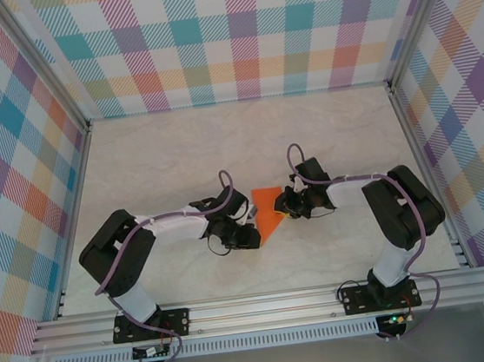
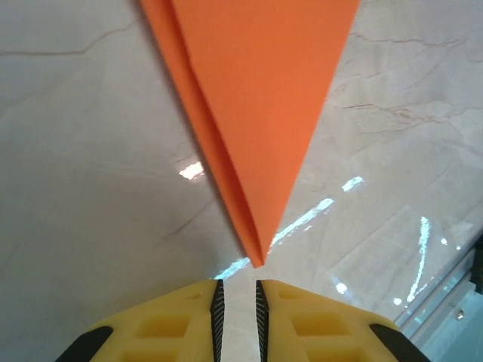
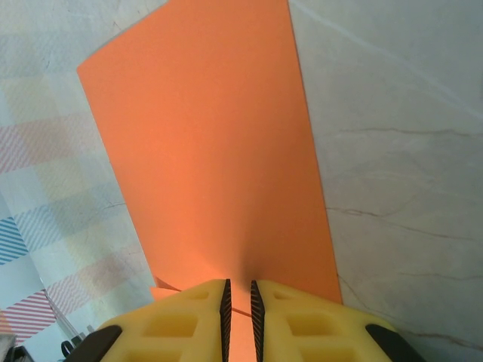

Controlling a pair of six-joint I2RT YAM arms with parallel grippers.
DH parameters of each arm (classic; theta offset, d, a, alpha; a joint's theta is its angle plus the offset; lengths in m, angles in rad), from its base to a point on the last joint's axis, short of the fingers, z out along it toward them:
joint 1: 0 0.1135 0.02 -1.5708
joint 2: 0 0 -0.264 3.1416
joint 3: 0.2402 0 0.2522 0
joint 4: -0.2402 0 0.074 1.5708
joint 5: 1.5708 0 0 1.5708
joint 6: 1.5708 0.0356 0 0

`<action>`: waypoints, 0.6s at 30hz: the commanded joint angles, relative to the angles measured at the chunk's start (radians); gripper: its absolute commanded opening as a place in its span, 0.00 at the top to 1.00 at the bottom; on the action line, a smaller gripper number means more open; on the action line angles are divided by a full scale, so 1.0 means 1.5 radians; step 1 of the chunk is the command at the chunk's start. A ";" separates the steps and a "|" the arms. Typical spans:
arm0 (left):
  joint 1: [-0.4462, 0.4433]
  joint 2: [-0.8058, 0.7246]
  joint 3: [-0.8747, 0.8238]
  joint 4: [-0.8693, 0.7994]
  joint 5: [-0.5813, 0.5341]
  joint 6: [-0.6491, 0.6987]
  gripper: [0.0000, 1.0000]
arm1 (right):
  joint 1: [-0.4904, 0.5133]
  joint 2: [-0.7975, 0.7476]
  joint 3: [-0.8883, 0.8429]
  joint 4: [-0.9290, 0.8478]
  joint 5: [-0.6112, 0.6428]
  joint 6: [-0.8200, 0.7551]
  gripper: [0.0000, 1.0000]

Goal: Fold a paper plane with a square sheet of paper (pick it up from the middle)
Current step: Third fold the triangle at the center of the table.

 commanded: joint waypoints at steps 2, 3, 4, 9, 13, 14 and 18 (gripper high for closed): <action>-0.016 -0.016 0.032 -0.010 0.034 -0.015 0.78 | 0.001 0.019 -0.002 -0.059 0.036 -0.016 0.82; -0.018 -0.012 0.039 0.013 0.040 -0.019 0.78 | 0.001 0.020 -0.002 -0.059 0.036 -0.016 0.81; -0.020 -0.002 0.045 0.027 0.048 -0.025 0.78 | 0.001 0.019 -0.002 -0.059 0.037 -0.016 0.82; -0.021 0.054 0.075 0.055 0.059 -0.029 0.77 | 0.001 0.021 -0.004 -0.058 0.036 -0.016 0.82; -0.021 0.087 0.086 0.045 0.059 -0.024 0.77 | 0.001 0.022 -0.004 -0.061 0.036 -0.017 0.81; -0.021 0.092 0.085 0.037 0.058 -0.021 0.77 | 0.000 0.022 -0.004 -0.062 0.037 -0.017 0.81; -0.021 0.091 0.053 0.021 0.055 -0.016 0.78 | 0.001 0.021 -0.002 -0.068 0.040 -0.019 0.81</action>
